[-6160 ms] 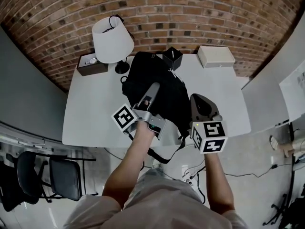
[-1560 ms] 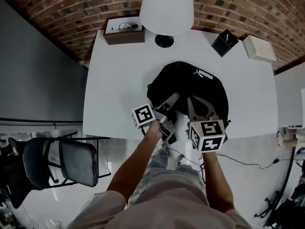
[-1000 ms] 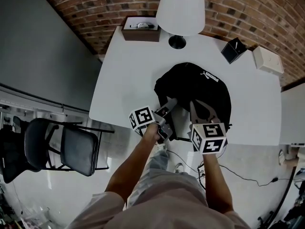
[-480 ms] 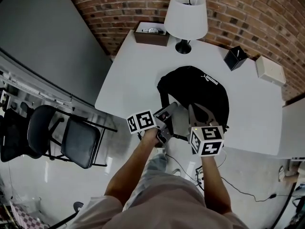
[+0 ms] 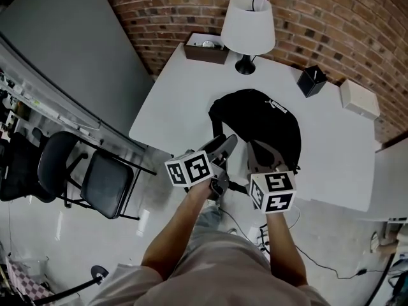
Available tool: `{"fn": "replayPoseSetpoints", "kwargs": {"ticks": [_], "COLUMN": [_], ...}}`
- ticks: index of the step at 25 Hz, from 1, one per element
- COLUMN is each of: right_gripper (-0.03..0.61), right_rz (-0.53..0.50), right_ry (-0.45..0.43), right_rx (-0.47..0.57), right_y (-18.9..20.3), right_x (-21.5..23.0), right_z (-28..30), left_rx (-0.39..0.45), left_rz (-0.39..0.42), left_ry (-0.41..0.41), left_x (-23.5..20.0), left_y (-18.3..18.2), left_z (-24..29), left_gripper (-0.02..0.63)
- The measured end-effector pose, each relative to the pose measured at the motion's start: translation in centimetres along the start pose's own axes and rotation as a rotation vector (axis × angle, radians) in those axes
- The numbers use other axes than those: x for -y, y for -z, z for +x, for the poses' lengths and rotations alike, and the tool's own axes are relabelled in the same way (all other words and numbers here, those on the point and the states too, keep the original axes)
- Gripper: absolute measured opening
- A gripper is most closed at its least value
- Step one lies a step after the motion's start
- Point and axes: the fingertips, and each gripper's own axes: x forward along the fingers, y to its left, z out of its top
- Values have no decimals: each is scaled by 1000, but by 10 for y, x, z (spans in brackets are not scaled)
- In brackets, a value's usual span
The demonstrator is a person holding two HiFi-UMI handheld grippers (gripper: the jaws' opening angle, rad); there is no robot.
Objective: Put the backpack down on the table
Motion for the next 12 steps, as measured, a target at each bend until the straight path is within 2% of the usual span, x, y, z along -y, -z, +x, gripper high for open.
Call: {"fn": "replayPoseSetpoints", "kwargs": {"ticks": [4,7,12], "right_gripper": [2,2,2], "right_rz": [-1,1,-15], "right_ry": [-9,-10,-12], "right_rx": [27,42,59], "right_y": [-5,-8,-10], "right_x": [-4,-4,-6], "right_z": [-14,-24,-44], "left_rx": [0,-4,-11], "left_rz": [161,249,379], "left_ry": [-43,-73,-89], "left_x": [21,32,56], "left_y": [1,5,18], "left_z": [-8,-12,-20], "left_gripper": [159,82,46]}}
